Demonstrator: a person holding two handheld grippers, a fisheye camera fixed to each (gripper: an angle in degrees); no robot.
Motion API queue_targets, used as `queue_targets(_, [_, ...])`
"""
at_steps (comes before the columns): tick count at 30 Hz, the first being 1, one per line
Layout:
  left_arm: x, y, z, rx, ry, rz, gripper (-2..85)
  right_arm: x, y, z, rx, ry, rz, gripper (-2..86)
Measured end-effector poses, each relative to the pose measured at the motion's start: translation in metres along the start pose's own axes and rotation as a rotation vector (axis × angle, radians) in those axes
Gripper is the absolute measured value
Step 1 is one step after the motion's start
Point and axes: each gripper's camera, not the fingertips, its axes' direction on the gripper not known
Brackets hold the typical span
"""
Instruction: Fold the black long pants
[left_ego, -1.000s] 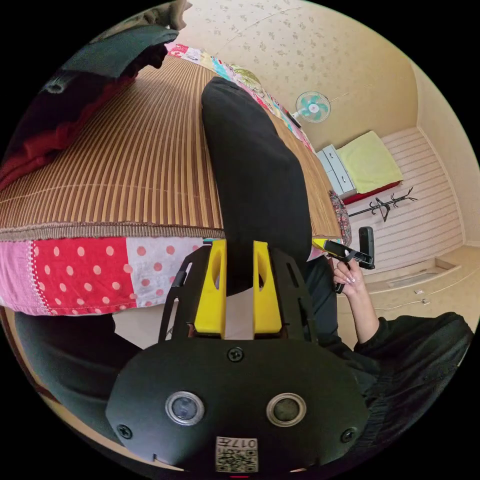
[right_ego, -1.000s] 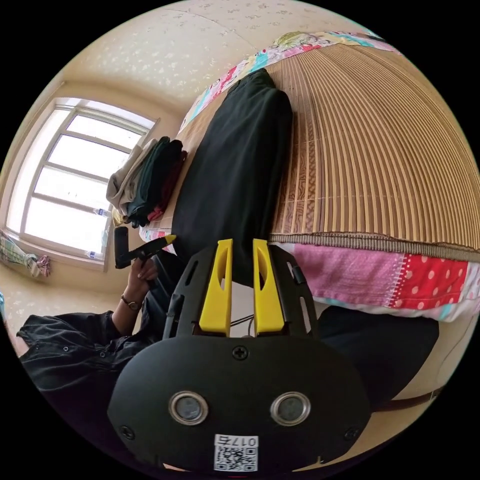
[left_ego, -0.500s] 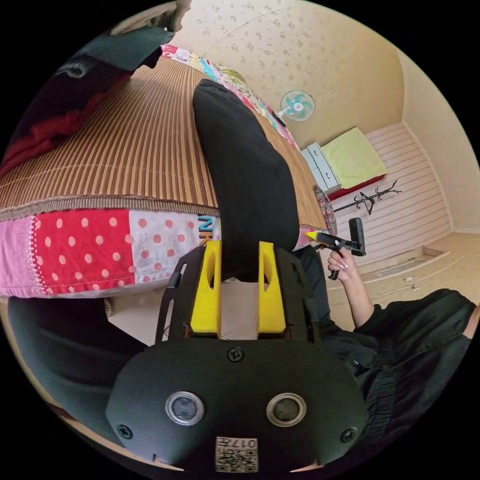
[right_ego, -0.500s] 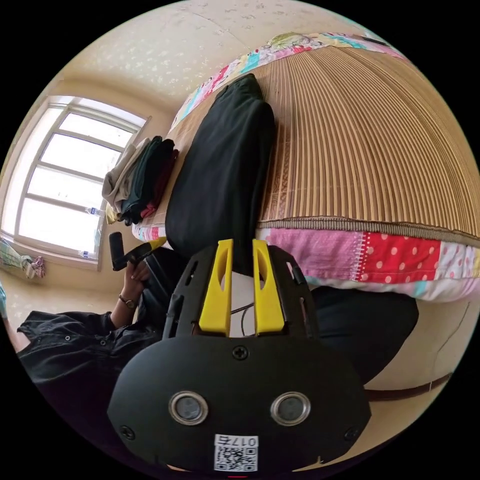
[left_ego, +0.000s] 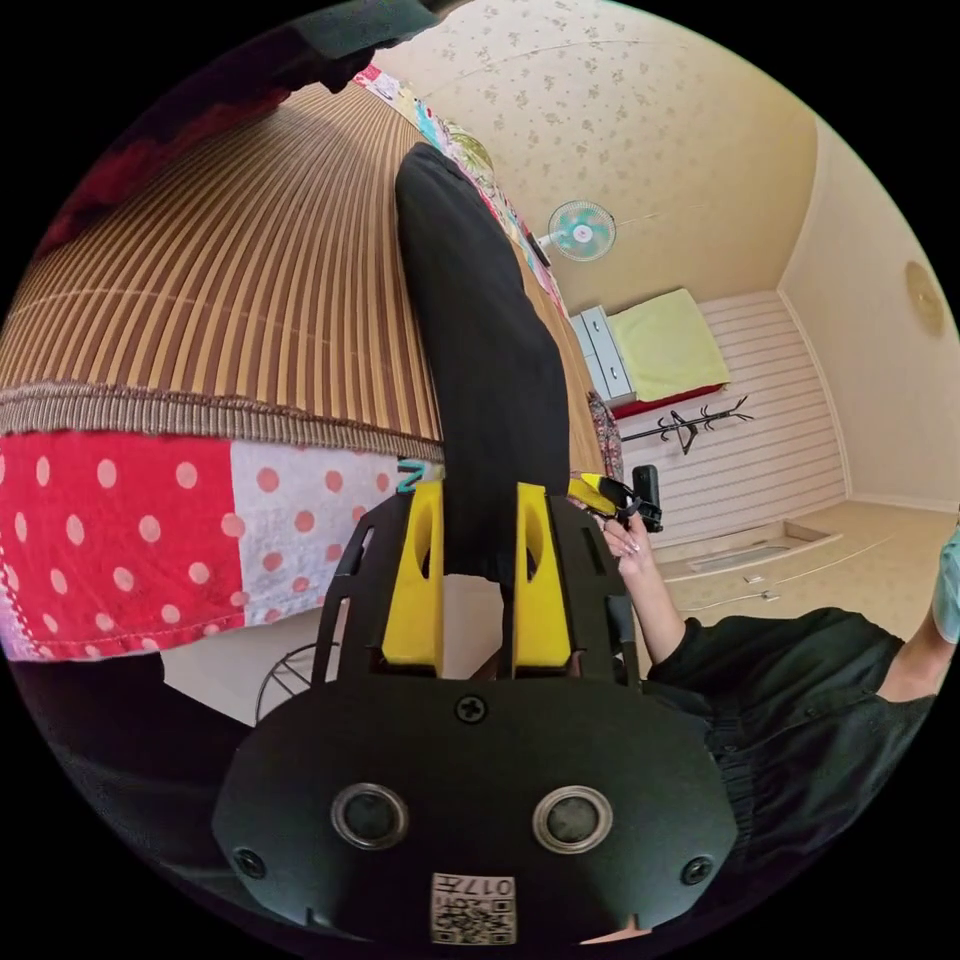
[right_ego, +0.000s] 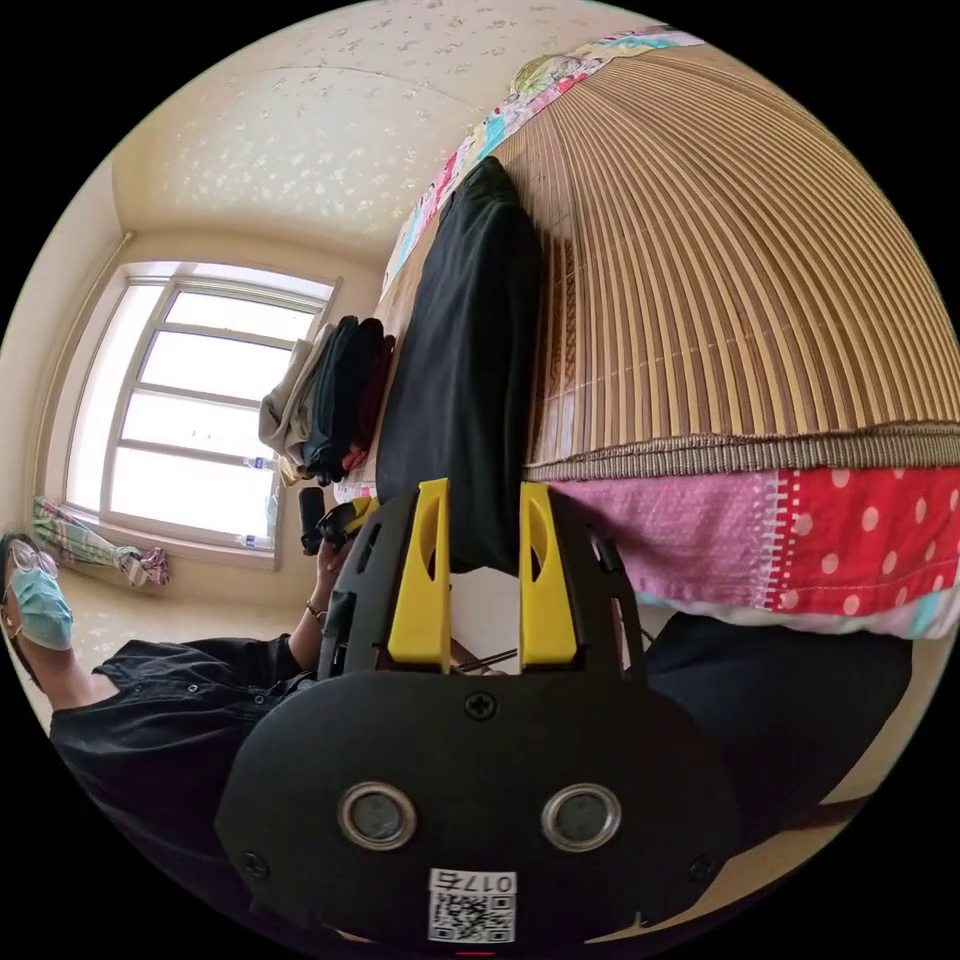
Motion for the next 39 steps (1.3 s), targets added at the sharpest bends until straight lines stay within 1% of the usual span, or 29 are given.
queue_targets(1, [0.000, -0.003, 0.004, -0.018, 0.002, 0.005, 10.9, 0.004, 0.000, -0.001, -0.018, -0.018, -0.005, 9.5])
queue_targets(4, [0.000, -0.006, 0.009, -0.045, 0.021, -0.008, 10.6, 0.016, 0.006, -0.004, -0.012, -0.172, 0.009, 10.2])
queue_targets(9, [-0.008, -0.001, 0.009, -0.083, 0.027, -0.048, 6.3, 0.020, 0.021, -0.012, 0.000, -0.106, 0.014, 6.7])
queue_targets(12, [0.004, 0.008, 0.001, -0.098, 0.012, 0.012, 4.1, 0.010, 0.034, -0.021, -0.008, -0.112, -0.044, 4.3])
queue_targets(14, [0.016, 0.016, -0.008, -0.082, 0.041, 0.064, 3.3, 0.002, 0.051, -0.037, 0.024, -0.219, -0.108, 3.6])
queue_targets(15, [0.025, 0.022, -0.017, -0.056, 0.106, 0.095, 2.9, -0.001, 0.056, -0.043, 0.044, -0.264, -0.123, 3.5])
queue_targets(16, [0.036, 0.028, -0.029, -0.019, 0.182, 0.132, 2.4, -0.007, 0.066, -0.055, 0.086, -0.359, -0.158, 3.3])
queue_targets(17, [0.043, 0.031, -0.036, 0.001, 0.214, 0.157, 2.3, -0.017, 0.076, -0.070, 0.128, -0.445, -0.207, 3.2])
queue_targets(19, [0.081, 0.038, -0.069, 0.083, 0.300, 0.280, 1.8, -0.039, 0.088, -0.097, 0.200, -0.535, -0.291, 3.0])
queue_targets(21, [0.117, 0.040, -0.097, 0.139, 0.340, 0.380, 1.7, -0.071, 0.096, -0.128, 0.249, -0.581, -0.380, 2.9])
queue_targets(23, [0.156, 0.040, -0.125, 0.189, 0.375, 0.483, 1.7, -0.134, 0.107, -0.171, 0.289, -0.561, -0.558, 2.8])
queue_targets(24, [0.185, 0.039, -0.143, 0.217, 0.394, 0.557, 1.8, -0.151, 0.110, -0.181, 0.298, -0.547, -0.607, 2.8])
queue_targets(26, [0.228, 0.037, -0.170, 0.264, 0.419, 0.671, 1.9, -0.215, 0.124, -0.222, 0.332, -0.509, -0.804, 2.7])
queue_targets(28, [0.281, 0.038, -0.202, 0.331, 0.485, 0.803, 2.2, -0.258, 0.138, -0.249, 0.369, -0.503, -0.940, 2.7])
queue_targets(30, [0.314, 0.042, -0.218, 0.392, 0.554, 0.881, 2.2, -0.294, 0.151, -0.272, 0.391, -0.526, -1.051, 2.6])
queue_targets(32, [0.339, 0.045, -0.229, 0.450, 0.600, 0.927, 2.1, -0.331, 0.168, -0.294, 0.458, -0.529, -1.163, 2.5])
queue_targets(35, [0.370, 0.046, -0.238, 0.539, 0.578, 0.950, 1.7, -0.356, 0.173, -0.307, 0.544, -0.458, -1.176, 2.4])
queue_targets(36, [0.375, 0.040, -0.237, 0.560, 0.540, 0.930, 1.4, -0.359, 0.169, -0.308, 0.544, -0.437, -1.164, 2.3])
queue_targets(38, [0.376, 0.024, -0.231, 0.584, 0.451, 0.855, 1.2, -0.360, 0.140, -0.303, 0.517, -0.312, -1.082, 2.3])
queue_targets(39, [0.372, 0.009, -0.221, 0.592, 0.370, 0.799, 1.2, -0.358, 0.129, -0.299, 0.509, -0.269, -1.046, 2.3])
